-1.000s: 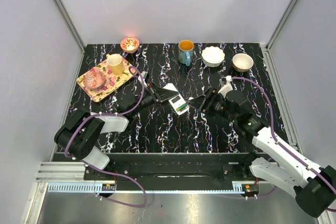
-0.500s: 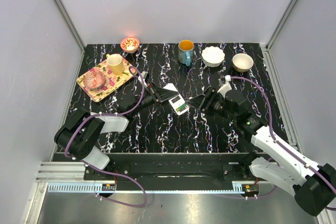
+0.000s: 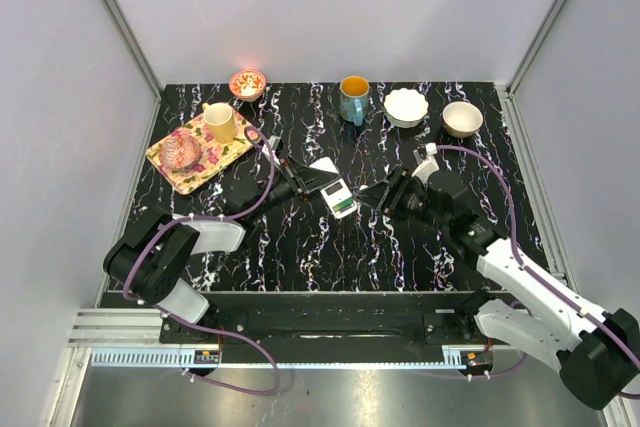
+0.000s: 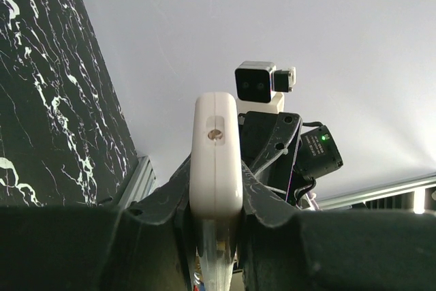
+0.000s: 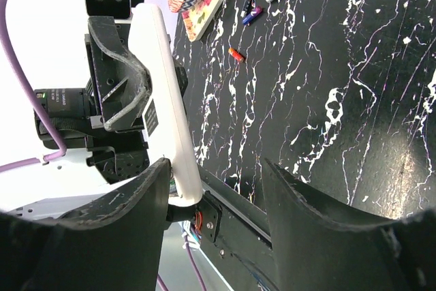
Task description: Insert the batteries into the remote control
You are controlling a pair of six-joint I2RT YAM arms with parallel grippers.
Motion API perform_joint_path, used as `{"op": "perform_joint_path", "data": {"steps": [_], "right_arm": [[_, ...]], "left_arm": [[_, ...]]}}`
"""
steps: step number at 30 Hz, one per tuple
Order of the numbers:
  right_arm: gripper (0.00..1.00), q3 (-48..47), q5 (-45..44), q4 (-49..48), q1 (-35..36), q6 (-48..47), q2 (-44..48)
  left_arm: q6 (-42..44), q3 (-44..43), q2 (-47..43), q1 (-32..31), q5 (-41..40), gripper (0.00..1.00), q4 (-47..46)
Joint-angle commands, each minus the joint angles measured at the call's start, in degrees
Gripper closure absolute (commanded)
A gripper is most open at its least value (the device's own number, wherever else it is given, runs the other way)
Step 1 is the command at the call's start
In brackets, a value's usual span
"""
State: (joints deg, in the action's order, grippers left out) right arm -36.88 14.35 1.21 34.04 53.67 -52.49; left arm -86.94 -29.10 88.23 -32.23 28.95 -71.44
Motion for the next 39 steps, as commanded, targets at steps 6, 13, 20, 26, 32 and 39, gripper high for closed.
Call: {"op": "perform_joint_path", "data": {"steps": [6, 13, 20, 26, 32, 39], "right_arm": [[0.39, -0.5, 4.6, 0.6, 0.3, -2.3, -2.3], [0.37, -2.0, 3.0, 1.1, 0.3, -2.0, -1.7], [0.39, -2.8, 2.5, 2.0, 0.3, -2.9, -2.4], [0.35, -4.1, 1.2, 4.1, 0.3, -4.9, -2.4], [0.32, -5.7, 0.8, 4.2, 0.3, -4.1, -3.0], [0.30, -6.3, -0.5, 4.4, 0.2, -3.2, -3.1]], "left_arm": [[-1.1, -2.1, -4.6, 0.1, -8.6, 1.00, -16.4], [-0.3, -0.9, -5.0, 0.1, -7.9, 1.00, -15.6], [-1.0, 0.0, -5.3, 0.1, -8.2, 1.00, -16.0], [-0.3, -0.7, -6.0, 0.1, -7.0, 1.00, -13.2], [-0.6, 0.4, -4.3, 0.0, -6.3, 1.00, -13.8], [-0.6, 1.2, -3.4, 0.1, -5.8, 1.00, -14.5]]}}
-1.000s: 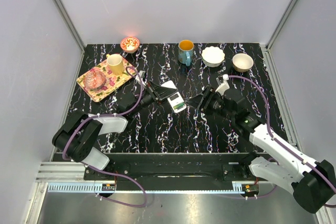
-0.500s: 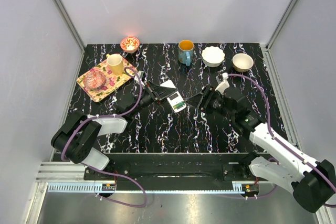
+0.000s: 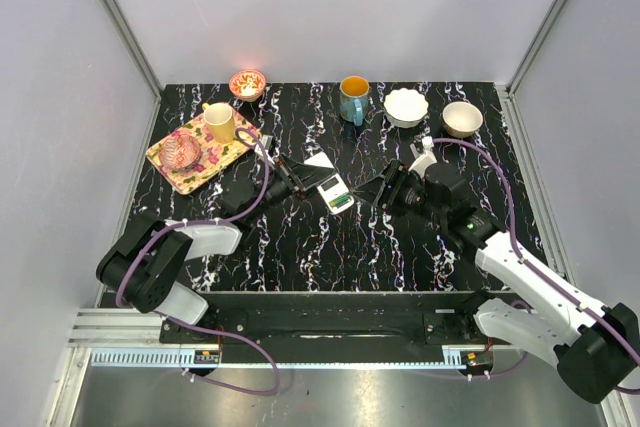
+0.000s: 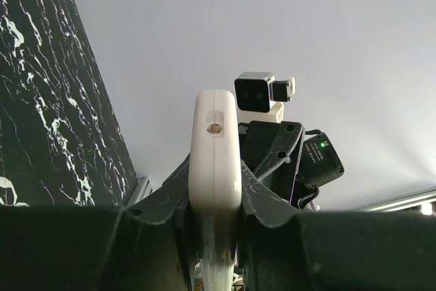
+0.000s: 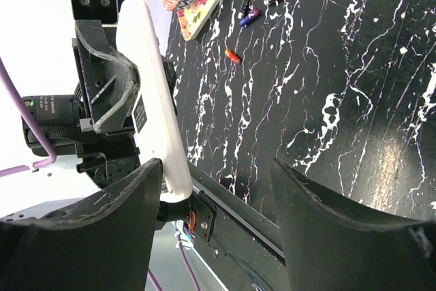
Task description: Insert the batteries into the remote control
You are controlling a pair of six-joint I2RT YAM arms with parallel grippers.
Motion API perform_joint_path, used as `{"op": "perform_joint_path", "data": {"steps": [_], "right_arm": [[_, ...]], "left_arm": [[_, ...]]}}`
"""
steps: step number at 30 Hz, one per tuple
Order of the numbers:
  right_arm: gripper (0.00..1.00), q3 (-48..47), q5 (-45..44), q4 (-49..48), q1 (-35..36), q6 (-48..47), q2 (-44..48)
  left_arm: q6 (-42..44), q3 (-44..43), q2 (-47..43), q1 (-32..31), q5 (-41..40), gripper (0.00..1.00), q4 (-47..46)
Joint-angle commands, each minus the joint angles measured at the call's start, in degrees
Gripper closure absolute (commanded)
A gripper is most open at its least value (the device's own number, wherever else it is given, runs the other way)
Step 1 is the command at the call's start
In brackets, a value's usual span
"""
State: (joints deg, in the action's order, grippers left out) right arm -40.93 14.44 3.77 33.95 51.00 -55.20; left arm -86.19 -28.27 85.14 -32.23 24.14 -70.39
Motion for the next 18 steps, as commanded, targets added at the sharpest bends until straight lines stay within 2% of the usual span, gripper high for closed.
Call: {"op": "perform_joint_path", "data": {"steps": [1, 18], "right_arm": [[0.30, -2.4, -0.8, 1.9, 0.3, -0.5, -0.3], [0.29, -3.6, -3.2, 2.6, 0.0, 0.0, 0.3]], "left_arm": [[-1.4, 0.2, -0.2, 0.1, -0.9, 1.00, -15.5], [-1.7, 0.7, 1.3, 0.0, -0.8, 1.00, -16.7]]}}
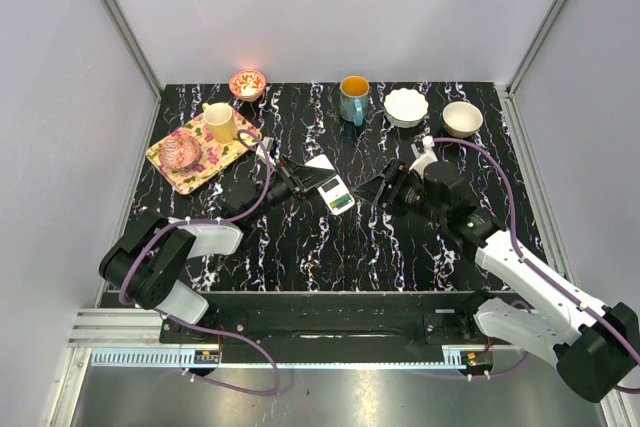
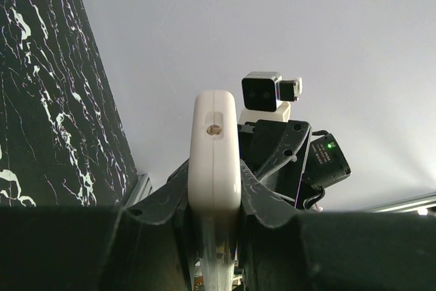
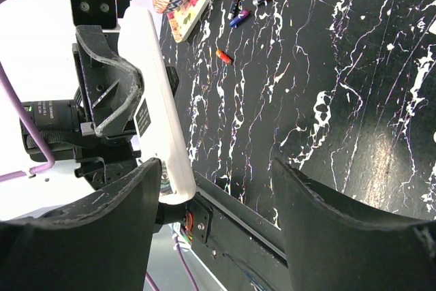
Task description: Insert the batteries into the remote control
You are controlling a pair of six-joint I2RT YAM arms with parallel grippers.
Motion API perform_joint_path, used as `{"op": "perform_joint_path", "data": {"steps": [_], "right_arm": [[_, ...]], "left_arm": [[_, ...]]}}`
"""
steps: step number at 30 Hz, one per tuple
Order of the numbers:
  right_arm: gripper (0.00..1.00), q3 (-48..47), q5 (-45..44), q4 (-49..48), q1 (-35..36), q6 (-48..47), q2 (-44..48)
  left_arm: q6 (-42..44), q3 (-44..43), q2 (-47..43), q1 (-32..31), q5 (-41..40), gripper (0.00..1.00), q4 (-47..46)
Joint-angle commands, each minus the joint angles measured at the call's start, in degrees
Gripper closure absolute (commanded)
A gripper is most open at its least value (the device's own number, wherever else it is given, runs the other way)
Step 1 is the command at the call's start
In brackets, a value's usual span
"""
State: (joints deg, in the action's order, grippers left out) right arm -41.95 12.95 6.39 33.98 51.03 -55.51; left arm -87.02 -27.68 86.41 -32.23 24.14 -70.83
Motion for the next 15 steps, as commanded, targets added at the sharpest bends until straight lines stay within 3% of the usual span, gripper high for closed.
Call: {"op": "perform_joint_path", "data": {"steps": [1, 7, 15], "right_arm": [[0.28, -2.5, -1.7, 0.0, -0.1, 0.0, 0.7], [0.28, -2.3, -1.4, -0.7, -0.1, 0.0, 2.2], [0.30, 0.7, 7.5, -9.6, -0.2, 3.0, 0.1]], "left_arm": [[-0.9, 0.2, 0.1, 0.1, -0.8, 1.00, -16.3], [-0.9, 0.2, 0.3, 0.1, -0.9, 1.00, -16.4], [-1.5, -1.1, 0.4, 0.1, -1.2, 1.00, -16.4]]}}
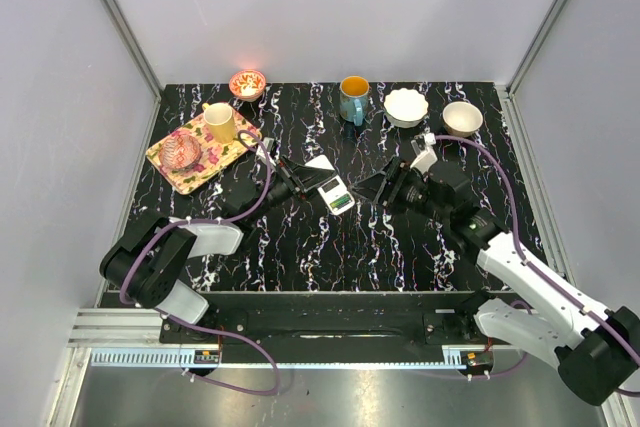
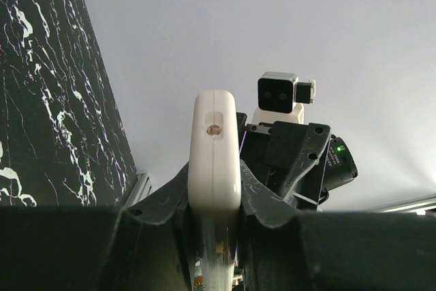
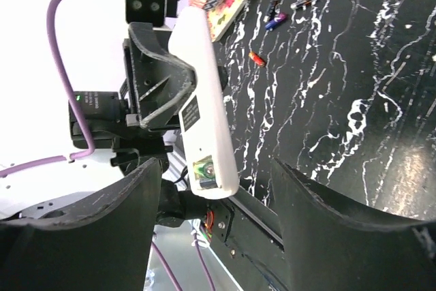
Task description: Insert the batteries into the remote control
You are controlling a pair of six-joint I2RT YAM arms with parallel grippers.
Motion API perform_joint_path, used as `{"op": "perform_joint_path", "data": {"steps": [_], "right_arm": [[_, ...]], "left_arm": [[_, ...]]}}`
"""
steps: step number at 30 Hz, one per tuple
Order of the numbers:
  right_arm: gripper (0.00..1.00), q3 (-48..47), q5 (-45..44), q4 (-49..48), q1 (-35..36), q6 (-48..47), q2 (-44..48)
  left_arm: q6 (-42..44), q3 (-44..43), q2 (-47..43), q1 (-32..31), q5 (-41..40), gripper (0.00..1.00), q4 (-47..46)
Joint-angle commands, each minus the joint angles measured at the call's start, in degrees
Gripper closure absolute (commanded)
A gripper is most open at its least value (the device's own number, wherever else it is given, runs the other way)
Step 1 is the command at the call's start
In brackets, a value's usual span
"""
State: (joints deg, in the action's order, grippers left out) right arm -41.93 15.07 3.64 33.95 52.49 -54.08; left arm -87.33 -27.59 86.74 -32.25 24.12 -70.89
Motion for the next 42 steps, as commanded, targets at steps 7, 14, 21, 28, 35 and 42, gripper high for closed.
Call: {"op": "perform_joint_path", "data": {"steps": [7, 14, 21, 28, 35, 42], "right_arm": [[0.35, 1.9, 9.3, -10.7, -0.1, 2.2, -4.8], [0.39, 1.9, 8.8, -11.2, -0.1, 2.3, -5.5], [0.44, 2.6, 8.5, -11.5, -0.1, 2.4, -5.4], [0.49, 2.8, 9.2, -11.6, -0.1, 2.3, -5.9], [0.60, 2.8, 9.1, -11.8, -0.1, 2.3, -6.0], [0.70, 2.9, 9.5, -12.7, -0.1, 2.7, -6.8]], "left_arm": [[-1.4, -2.4, -0.7, -0.1, -1.1, 1.00, -15.4], [-1.5, -2.2, -0.7, -0.4, -1.3, 1.00, -15.7], [-2.0, -2.3, -0.8, -0.3, -1.1, 1.00, -15.9], [-1.9, -2.3, -1.0, -0.4, -1.4, 1.00, -15.9], [-1.9, -2.3, -1.2, -0.4, -1.4, 1.00, -15.9], [-1.9, -2.5, -1.3, -0.7, -1.4, 1.00, -15.8]]}}
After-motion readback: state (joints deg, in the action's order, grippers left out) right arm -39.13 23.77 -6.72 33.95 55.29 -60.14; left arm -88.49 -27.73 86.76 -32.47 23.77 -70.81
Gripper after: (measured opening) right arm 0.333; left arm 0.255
